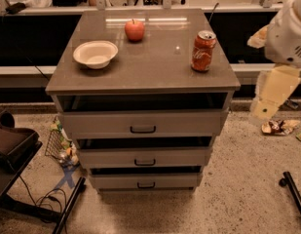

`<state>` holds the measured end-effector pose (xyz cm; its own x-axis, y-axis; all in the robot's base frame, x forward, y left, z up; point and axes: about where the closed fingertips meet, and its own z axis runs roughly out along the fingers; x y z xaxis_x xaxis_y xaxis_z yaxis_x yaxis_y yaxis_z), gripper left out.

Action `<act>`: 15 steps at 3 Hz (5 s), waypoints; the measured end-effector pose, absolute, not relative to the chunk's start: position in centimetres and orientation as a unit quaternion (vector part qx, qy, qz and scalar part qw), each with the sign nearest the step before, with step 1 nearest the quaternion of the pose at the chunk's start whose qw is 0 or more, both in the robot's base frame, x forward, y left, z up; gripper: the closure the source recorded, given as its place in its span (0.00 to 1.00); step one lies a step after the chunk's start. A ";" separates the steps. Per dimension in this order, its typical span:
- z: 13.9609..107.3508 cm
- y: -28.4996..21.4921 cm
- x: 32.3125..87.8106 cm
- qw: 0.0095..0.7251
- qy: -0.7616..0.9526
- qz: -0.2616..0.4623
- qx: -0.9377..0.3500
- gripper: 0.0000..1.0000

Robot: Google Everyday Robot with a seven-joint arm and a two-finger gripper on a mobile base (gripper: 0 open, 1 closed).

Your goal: Open top drawer

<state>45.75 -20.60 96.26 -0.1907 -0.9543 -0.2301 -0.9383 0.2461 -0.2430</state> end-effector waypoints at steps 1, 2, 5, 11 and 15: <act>92.6 -17.6 48.7 0.167 0.761 0.001 -0.627 0.00; 89.7 -14.4 49.7 0.173 0.758 -0.002 -0.629 0.00; 78.4 -11.5 47.9 0.113 0.759 -0.069 -0.638 0.00; 62.4 1.9 52.6 0.128 0.705 -0.050 -0.696 0.00; 57.8 5.4 53.1 0.112 0.691 -0.014 -0.714 0.88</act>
Offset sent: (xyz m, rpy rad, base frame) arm 0.0404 0.1190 -0.1481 0.0180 0.0295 0.0526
